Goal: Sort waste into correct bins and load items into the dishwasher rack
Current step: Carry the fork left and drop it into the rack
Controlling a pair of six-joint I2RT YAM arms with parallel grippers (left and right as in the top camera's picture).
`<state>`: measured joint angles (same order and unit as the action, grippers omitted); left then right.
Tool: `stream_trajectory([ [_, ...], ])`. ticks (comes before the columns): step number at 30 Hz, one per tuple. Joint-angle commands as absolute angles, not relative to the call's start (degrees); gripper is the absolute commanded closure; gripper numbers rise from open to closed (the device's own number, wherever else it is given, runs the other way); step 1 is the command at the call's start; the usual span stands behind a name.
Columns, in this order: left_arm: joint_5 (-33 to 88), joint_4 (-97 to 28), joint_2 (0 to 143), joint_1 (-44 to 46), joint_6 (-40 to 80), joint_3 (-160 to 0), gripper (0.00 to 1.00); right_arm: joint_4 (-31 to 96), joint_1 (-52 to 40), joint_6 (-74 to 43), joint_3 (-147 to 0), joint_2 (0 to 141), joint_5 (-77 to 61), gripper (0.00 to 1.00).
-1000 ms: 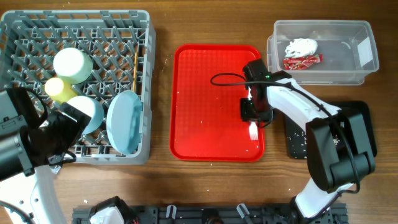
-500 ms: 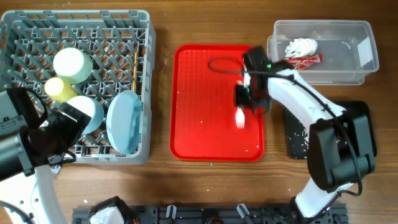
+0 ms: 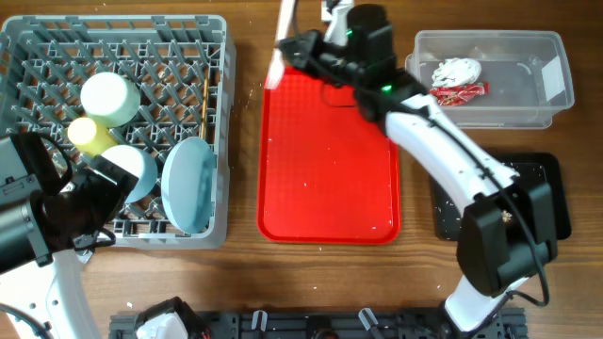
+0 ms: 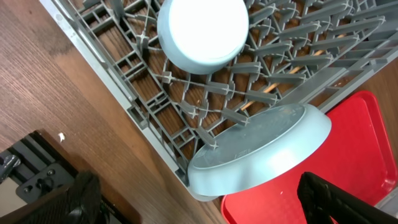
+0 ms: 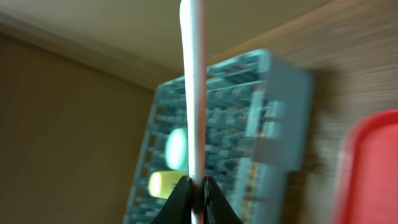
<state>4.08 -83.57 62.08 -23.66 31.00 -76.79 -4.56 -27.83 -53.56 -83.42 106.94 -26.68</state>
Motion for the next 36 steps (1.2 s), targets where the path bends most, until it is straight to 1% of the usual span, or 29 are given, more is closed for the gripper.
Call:
stream_trajectory([
  [1, 2.94, -83.42, 62.26, -23.90, 31.83, -76.73, 0.00, -9.98, -32.73, -60.90, -84.05, 110.45, -20.18, 0.96],
  [6, 2.94, -83.44, 62.26, -23.90, 31.83, -76.73, 0.00, -22.15, -37.08, -67.81, -84.12, 117.43, -17.61, 0.96],
  [9, 2.94, -83.42, 62.26, -23.90, 31.83, -76.73, 0.00, -25.67, -38.46, -70.94, -84.18, 121.89, -16.93, 0.96],
  [13, 2.94, -83.40, 62.26, -23.90, 31.86, -76.71, 0.00, -27.49, -39.62, -72.60, -84.55, 126.41, -16.75, 0.95],
  [17, 2.94, -83.40, 62.26, -23.90, 31.86, -76.71, 0.00, -27.22, -41.04, -71.96, -85.30, 128.07, -16.97, 0.91],
  [21, 2.94, -83.40, 62.26, -23.90, 31.86, -76.73, 0.00, -24.93, -42.09, -67.29, -86.17, 128.07, -17.23, 0.90],
  [23, 2.94, -83.40, 62.26, -23.90, 31.86, -76.73, 0.00, -21.19, -42.37, -63.79, -87.44, 128.07, -17.63, 0.89],
  [24, 2.94, -83.40, 62.26, -23.90, 31.86, -76.73, 0.00, -19.57, -42.37, -62.37, -87.92, 128.07, -17.63, 0.87],
  [26, 2.94, -83.42, 62.26, -23.90, 31.86, -76.71, 0.00, -16.51, -42.30, -59.48, -89.08, 128.07, -17.65, 0.70],
  [27, 2.94, -83.42, 62.26, -23.90, 31.86, -76.73, 0.00, -15.25, -42.24, -58.15, -89.65, 128.07, -17.69, 0.66],
  [31, 2.94, -83.40, 62.26, -23.90, 31.86, -76.71, 0.00, -8.38, -42.02, -53.30, -94.30, 128.03, -20.16, 0.64],
  [33, 2.94, -83.42, 62.26, -23.90, 31.83, -76.73, 0.00, -3.20, -41.54, -52.53, -97.86, 127.42, -21.12, 0.62],
  [35, 2.92, -83.42, 62.26, -23.90, 31.83, -76.73, 0.00, 1.69, -40.25, -52.31, -100.12, 125.21, -21.63, 0.59],
  [36, 2.92, -83.42, 62.26, -23.90, 31.83, -76.73, 0.00, 3.79, -39.27, -52.01, -100.73, 123.68, -22.09, 0.55],
])
